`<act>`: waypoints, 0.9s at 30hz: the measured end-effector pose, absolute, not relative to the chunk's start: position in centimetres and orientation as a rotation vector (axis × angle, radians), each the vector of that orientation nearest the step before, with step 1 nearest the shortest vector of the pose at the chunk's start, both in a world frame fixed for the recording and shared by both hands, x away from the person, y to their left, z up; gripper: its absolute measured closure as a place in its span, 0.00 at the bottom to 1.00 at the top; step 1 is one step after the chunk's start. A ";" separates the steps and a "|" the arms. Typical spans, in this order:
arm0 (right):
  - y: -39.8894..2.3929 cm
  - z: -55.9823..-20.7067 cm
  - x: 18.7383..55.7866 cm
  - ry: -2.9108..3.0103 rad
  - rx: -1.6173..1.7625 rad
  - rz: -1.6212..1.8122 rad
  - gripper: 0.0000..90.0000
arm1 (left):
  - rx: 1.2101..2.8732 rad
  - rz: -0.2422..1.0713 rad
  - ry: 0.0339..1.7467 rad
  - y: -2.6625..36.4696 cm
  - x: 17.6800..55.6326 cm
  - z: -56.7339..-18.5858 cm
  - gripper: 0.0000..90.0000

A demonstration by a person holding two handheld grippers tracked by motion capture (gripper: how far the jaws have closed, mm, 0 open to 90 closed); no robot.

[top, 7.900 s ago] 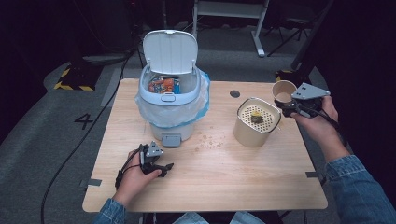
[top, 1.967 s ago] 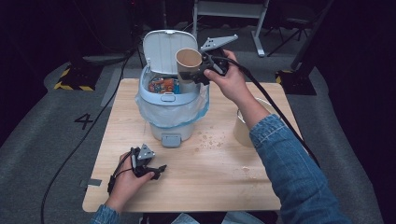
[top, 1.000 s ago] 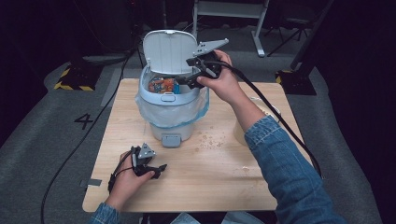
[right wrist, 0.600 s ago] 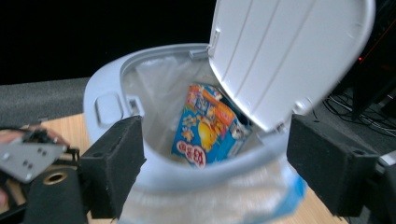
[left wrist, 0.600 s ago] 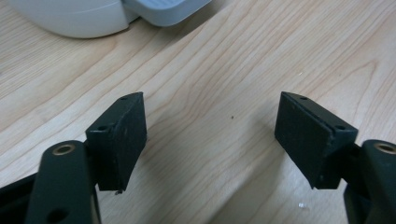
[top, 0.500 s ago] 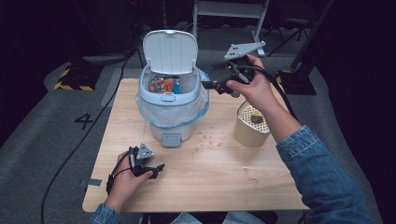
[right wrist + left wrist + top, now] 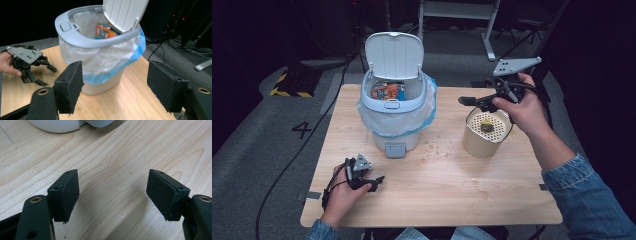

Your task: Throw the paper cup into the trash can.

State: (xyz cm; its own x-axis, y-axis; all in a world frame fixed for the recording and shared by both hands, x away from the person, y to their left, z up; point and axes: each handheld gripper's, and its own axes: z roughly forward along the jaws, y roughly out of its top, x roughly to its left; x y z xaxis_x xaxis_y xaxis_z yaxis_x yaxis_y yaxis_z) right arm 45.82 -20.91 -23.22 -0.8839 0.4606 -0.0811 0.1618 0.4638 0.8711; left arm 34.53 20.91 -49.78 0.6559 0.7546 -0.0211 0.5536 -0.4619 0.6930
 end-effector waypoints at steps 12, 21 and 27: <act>-25.8 -26.3 43.3 2.445 0.591 1.274 0.37 | 2.183 0.379 1.047 21.8 34.2 -50.0 0.30; -28.4 -29.8 41.3 2.427 0.624 1.274 0.32 | 2.174 0.379 1.056 22.1 34.5 -49.9 0.30; -30.0 -32.6 40.6 2.436 0.687 1.308 0.32 | 2.186 0.385 1.044 21.9 34.7 -50.0 0.30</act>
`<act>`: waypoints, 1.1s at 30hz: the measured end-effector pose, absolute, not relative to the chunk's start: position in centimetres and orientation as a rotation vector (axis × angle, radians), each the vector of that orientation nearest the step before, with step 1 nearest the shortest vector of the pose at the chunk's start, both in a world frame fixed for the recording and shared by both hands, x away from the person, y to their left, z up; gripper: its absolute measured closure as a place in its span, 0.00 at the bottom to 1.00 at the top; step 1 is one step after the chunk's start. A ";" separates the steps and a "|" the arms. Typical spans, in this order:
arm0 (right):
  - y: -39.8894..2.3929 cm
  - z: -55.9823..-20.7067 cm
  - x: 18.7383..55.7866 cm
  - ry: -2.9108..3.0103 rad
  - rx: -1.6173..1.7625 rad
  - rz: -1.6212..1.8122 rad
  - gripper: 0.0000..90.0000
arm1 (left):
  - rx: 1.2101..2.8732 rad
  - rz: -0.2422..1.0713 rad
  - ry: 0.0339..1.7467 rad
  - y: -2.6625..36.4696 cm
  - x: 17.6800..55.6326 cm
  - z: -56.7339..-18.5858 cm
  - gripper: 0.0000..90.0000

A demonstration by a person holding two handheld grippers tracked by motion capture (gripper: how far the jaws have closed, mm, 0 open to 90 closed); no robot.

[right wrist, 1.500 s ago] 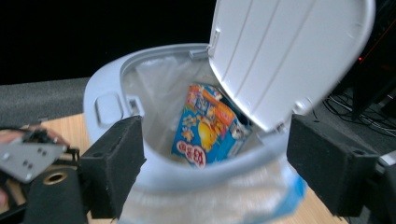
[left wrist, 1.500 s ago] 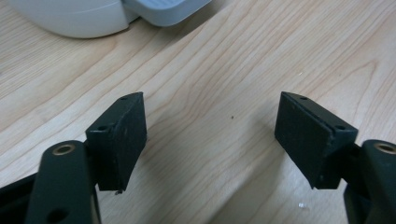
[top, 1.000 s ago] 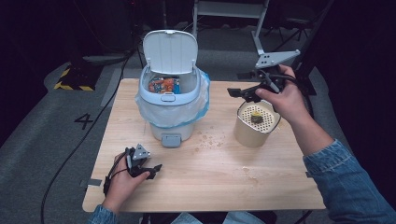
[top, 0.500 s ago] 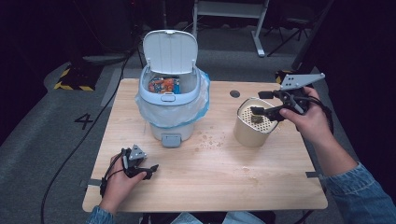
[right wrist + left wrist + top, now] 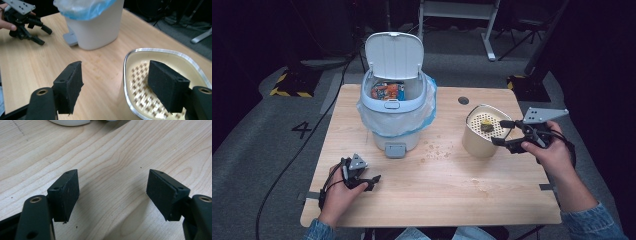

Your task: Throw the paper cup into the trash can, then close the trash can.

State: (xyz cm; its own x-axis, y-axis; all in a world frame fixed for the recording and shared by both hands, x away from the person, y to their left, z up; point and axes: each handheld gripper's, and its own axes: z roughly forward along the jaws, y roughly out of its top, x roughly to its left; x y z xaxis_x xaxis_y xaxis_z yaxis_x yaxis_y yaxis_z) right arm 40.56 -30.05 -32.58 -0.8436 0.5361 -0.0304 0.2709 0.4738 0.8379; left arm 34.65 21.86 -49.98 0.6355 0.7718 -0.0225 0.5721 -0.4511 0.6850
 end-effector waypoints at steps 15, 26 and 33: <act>-32.4 -43.3 39.2 2.531 0.793 1.203 0.30 | 2.166 0.363 1.058 22.1 34.7 -50.1 0.30; -33.5 -49.3 38.5 2.532 0.892 1.079 0.28 | 2.157 0.361 1.038 21.8 34.4 -49.9 0.31; -34.1 -50.4 38.3 2.483 0.898 1.103 0.22 | 2.149 0.348 1.030 21.6 34.4 -49.8 0.32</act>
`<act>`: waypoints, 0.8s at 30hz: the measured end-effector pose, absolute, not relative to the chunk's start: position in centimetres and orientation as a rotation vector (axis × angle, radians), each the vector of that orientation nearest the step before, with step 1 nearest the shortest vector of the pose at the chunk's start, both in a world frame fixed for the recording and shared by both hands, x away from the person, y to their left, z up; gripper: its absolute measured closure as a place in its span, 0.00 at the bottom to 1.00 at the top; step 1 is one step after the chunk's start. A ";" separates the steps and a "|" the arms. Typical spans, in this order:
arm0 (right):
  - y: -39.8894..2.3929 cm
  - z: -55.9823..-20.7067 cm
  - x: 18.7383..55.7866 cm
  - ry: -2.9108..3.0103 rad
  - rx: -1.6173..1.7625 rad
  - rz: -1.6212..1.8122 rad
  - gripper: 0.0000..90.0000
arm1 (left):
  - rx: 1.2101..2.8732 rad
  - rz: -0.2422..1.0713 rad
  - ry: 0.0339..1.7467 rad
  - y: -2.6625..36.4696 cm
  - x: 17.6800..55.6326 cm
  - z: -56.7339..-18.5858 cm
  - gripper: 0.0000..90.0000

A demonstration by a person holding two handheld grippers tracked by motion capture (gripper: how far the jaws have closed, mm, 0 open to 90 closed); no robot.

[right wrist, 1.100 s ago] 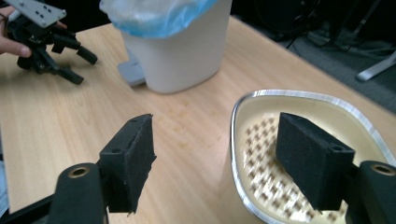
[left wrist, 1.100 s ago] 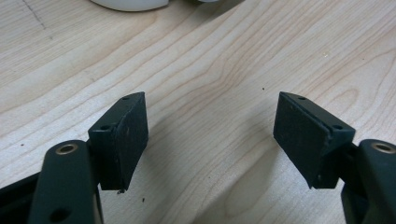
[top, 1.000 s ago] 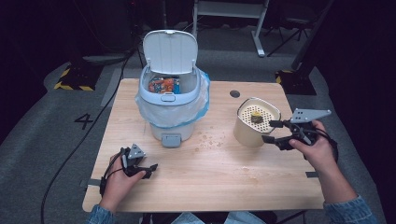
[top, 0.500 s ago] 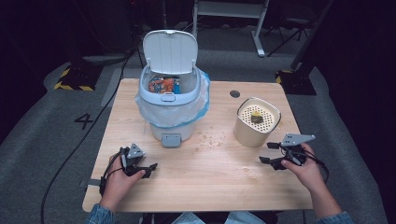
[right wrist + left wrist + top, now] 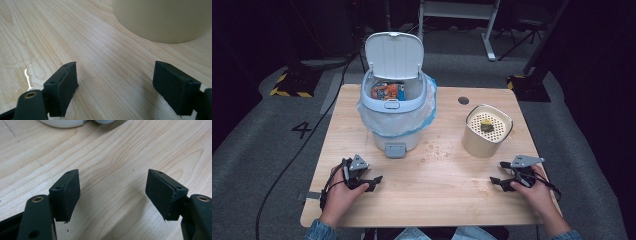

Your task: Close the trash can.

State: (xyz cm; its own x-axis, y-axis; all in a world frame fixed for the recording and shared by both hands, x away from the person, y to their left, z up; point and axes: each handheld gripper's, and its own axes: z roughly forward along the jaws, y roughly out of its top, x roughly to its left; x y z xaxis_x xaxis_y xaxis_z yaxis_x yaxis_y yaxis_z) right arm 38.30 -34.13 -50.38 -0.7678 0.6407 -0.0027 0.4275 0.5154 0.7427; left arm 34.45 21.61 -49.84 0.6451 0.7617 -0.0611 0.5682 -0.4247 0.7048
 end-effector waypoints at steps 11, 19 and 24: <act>-34.1 -50.4 38.3 2.477 0.910 1.092 0.20 | 2.043 0.340 1.035 23.0 34.9 -47.3 0.32; -34.1 -50.4 38.3 2.476 0.910 1.092 0.20 | 1.969 0.357 1.042 24.7 34.9 -45.0 0.37; -34.1 -50.4 38.1 2.461 0.934 1.088 0.20 | 1.925 0.378 1.040 25.2 35.3 -43.7 0.38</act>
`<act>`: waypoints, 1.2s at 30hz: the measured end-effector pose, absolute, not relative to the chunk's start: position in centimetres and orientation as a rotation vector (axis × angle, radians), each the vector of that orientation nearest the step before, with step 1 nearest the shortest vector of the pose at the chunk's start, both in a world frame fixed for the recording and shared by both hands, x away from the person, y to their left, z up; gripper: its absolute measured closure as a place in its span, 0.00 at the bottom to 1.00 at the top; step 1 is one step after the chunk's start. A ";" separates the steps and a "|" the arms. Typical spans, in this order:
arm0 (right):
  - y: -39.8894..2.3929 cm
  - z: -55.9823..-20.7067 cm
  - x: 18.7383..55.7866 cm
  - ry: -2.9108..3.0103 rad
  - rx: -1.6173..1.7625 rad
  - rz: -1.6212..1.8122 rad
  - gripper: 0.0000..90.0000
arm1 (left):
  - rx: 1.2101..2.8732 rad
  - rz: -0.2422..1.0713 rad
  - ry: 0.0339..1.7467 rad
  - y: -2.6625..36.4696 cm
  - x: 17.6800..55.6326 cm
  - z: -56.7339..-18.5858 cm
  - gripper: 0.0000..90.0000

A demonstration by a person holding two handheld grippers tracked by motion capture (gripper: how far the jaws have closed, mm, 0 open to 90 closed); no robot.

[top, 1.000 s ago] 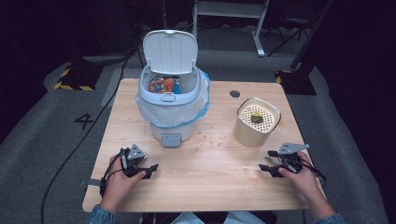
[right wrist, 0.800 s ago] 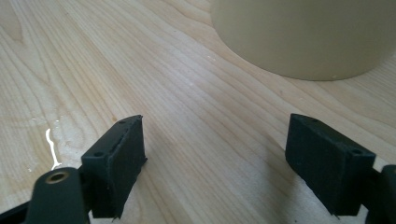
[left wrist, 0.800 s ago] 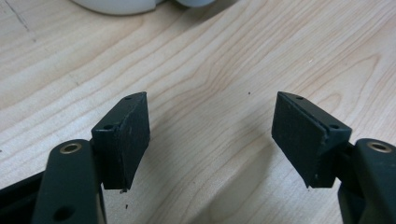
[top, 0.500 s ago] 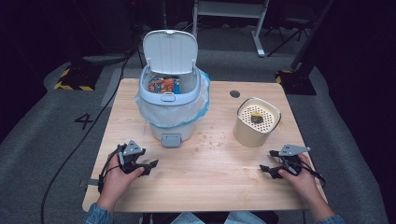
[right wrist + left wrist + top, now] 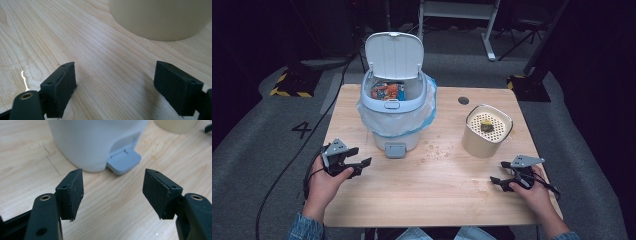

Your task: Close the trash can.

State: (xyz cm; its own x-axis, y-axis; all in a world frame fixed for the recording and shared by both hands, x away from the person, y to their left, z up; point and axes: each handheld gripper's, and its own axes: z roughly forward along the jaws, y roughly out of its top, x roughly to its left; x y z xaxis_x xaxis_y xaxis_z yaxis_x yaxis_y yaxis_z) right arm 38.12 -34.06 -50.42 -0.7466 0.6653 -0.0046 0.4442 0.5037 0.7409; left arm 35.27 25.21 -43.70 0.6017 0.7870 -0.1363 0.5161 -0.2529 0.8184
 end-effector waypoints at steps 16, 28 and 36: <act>-34.1 -50.4 38.0 2.456 0.943 1.087 0.20 | 1.812 0.412 0.949 25.9 36.5 -37.1 0.47; -34.1 -50.4 38.0 2.457 0.943 1.088 0.20 | 1.745 0.434 0.948 26.3 38.7 -31.5 0.54; -34.1 -50.4 38.0 2.457 0.942 1.089 0.20 | 1.705 0.504 0.914 26.1 40.4 -28.5 0.50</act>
